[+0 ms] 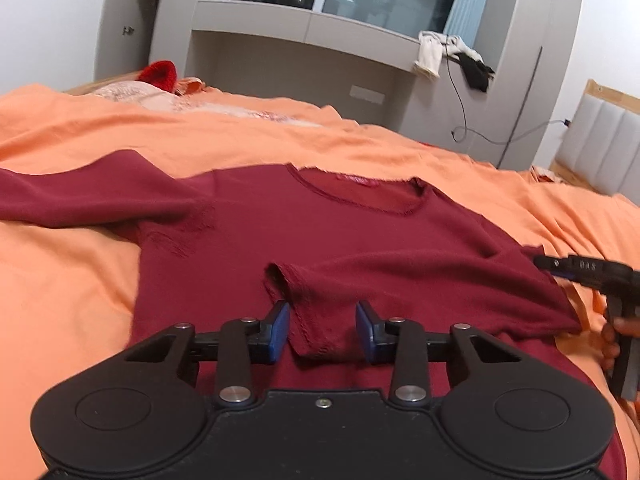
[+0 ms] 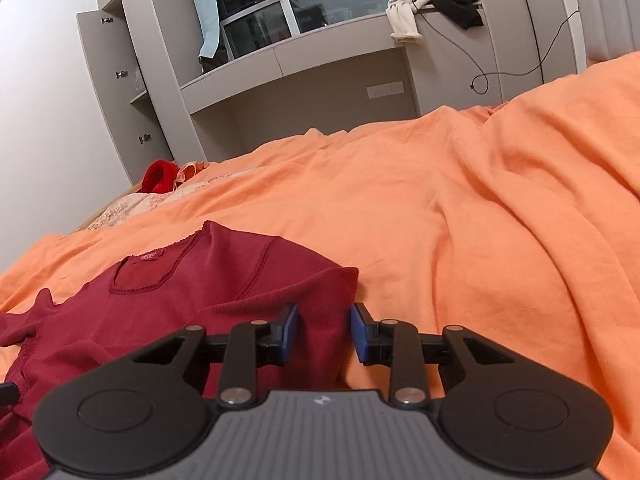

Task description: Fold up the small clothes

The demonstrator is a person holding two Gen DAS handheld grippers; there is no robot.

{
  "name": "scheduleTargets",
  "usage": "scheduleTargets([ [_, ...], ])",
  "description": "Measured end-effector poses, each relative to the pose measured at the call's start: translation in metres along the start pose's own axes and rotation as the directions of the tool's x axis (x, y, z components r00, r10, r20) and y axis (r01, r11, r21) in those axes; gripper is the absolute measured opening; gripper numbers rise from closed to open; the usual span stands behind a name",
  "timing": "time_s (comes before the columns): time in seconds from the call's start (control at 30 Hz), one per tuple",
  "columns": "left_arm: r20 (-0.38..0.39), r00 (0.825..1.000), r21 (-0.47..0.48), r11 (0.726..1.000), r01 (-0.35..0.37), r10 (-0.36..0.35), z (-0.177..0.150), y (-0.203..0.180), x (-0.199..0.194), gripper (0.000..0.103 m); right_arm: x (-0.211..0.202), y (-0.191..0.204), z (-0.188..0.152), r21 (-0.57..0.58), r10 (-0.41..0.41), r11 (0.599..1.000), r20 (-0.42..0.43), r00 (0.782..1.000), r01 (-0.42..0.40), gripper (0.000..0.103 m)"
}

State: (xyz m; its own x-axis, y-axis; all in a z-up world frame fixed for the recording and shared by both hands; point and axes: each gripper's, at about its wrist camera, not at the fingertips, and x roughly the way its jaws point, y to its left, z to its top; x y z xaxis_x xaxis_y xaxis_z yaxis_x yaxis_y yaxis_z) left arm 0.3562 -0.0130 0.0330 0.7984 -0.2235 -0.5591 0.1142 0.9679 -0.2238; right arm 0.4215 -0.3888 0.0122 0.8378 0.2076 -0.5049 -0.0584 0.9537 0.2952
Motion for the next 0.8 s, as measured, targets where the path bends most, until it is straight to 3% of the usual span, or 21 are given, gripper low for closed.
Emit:
scheduleTargets([
  [0.13, -0.035, 0.999, 0.012, 1.0, 0.004, -0.003, -0.004, -0.004, 0.005, 0.029, 0.006, 0.002, 0.002, -0.002, 0.0, 1.0, -0.023, 1.0, 0.0, 0.032],
  [0.2, -0.045, 0.999, 0.015, 1.0, -0.007, 0.007, -0.005, -0.004, 0.007, 0.022, 0.008, 0.004, 0.004, -0.007, -0.003, 1.0, -0.025, 1.0, 0.003, 0.008],
  [0.23, -0.045, 0.999, 0.019, 1.0, -0.011, 0.012, -0.006, -0.004, 0.007, 0.015, 0.007, 0.005, 0.005, -0.011, -0.004, 1.0, -0.019, 1.0, 0.004, 0.008],
  [0.27, -0.041, 0.999, 0.022, 1.0, -0.012, 0.013, -0.006, -0.005, 0.007, 0.0, 0.006, 0.006, 0.005, -0.016, -0.009, 1.0, -0.009, 1.0, 0.008, 0.006],
  [0.4, -0.001, 0.999, 0.041, 0.999, -0.035, 0.035, -0.009, -0.007, -0.002, 0.0, -0.001, 0.007, 0.013, -0.017, -0.028, 0.999, 0.063, 0.998, 0.029, 0.006],
  [0.5, -0.011, 0.999, 0.08, 0.996, -0.035, 0.036, -0.012, -0.01, -0.006, 0.0, -0.005, 0.002, 0.019, 0.004, -0.035, 0.999, 0.092, 0.995, 0.035, 0.006],
  [0.8, -0.062, 0.998, 0.126, 0.992, -0.017, 0.025, -0.023, -0.006, -0.01, 0.0, 0.002, 0.0, 0.014, 0.007, -0.081, 0.997, 0.076, 0.994, 0.08, 0.008],
])
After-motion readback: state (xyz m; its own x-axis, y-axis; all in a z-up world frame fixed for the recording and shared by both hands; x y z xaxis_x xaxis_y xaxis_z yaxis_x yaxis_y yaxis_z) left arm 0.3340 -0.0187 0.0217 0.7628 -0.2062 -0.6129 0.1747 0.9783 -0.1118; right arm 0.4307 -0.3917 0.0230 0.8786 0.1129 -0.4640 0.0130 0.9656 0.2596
